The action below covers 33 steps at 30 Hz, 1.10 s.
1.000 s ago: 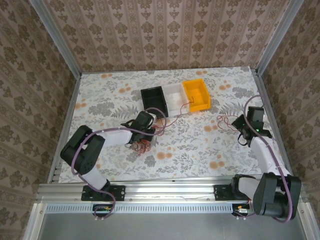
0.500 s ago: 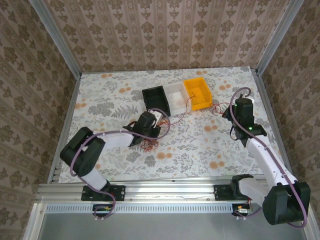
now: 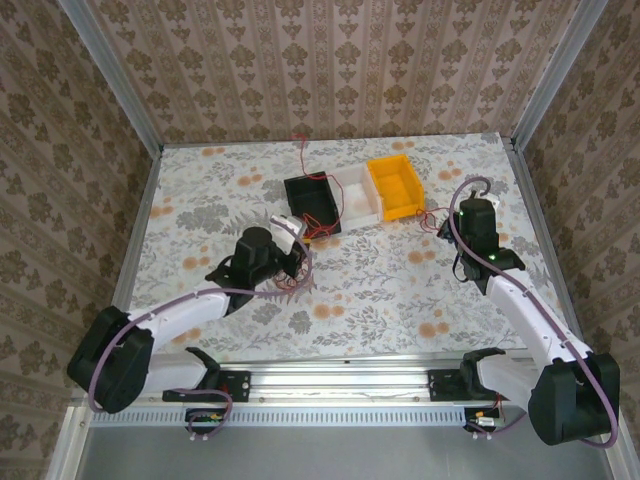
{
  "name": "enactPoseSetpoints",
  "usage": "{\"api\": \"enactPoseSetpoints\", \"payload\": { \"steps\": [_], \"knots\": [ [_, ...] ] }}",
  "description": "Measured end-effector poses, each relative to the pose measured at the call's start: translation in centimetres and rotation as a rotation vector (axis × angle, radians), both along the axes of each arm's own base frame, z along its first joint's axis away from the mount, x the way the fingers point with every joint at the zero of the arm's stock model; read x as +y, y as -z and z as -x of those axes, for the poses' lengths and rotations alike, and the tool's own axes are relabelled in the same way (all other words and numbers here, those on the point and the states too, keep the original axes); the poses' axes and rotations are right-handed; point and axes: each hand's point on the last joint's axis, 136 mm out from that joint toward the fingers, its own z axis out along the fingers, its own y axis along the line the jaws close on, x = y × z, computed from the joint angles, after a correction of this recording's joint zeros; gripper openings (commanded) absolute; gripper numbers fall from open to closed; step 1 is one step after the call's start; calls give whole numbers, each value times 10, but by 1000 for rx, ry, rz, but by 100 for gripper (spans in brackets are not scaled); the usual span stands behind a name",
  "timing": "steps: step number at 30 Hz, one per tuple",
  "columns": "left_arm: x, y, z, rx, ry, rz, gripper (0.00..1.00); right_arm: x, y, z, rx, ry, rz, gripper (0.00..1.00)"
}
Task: Untangle the cables
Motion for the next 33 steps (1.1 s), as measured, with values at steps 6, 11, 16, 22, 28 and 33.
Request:
{"api": "enactPoseSetpoints", "payload": {
  "steps": [6,11,16,22,28,33],
  "knots": [
    [-9,20,35,90,174,-70,0,-2,1,0,3,8,6,0],
    [-13,42,65,172,311,-162,0,-3,5,0,15,14,11,0],
    [-7,72,74,238,355,-258,2,-10,6,2,14,51,30,0],
    [-18,88,56,248,376,-349,87,-12,2,3,2,60,36,0],
    [-27,80,33,175,338,-358,100,-5,-15,-7,-30,24,22,0],
    [-22,58,-4,73,129,-278,100,8,-38,-35,-69,-24,-15,0]
  ]
}}
